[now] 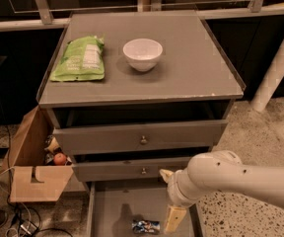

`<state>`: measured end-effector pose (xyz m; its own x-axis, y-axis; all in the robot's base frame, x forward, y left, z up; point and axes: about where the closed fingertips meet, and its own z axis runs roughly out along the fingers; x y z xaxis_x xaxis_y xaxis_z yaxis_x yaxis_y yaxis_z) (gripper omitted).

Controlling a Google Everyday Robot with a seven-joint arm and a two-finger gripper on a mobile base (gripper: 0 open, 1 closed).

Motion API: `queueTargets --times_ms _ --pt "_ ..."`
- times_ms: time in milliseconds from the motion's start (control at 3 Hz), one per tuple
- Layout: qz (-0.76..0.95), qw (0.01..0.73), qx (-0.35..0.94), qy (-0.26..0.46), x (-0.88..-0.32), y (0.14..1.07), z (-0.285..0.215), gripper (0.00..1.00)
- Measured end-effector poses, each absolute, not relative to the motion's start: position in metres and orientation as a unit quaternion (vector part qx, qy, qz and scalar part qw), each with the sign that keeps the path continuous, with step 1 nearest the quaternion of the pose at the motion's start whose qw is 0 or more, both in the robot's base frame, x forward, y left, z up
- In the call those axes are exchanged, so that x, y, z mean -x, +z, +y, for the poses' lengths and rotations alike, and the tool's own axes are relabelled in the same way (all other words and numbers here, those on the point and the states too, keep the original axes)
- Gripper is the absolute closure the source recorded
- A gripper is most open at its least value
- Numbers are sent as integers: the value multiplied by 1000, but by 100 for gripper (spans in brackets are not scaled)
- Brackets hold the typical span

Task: Pick redbull can from bottom drawer and place on counter

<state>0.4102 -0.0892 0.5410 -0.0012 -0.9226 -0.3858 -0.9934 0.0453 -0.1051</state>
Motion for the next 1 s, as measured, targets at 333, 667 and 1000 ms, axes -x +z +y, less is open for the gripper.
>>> queueTargets --times_ms 333,667,1000 --pt "688 197 693 88 -429 518 -77 0" --pt "688 197 693 88 -429 518 -77 0" --pt "687 191 695 97 -417 489 -71 0"
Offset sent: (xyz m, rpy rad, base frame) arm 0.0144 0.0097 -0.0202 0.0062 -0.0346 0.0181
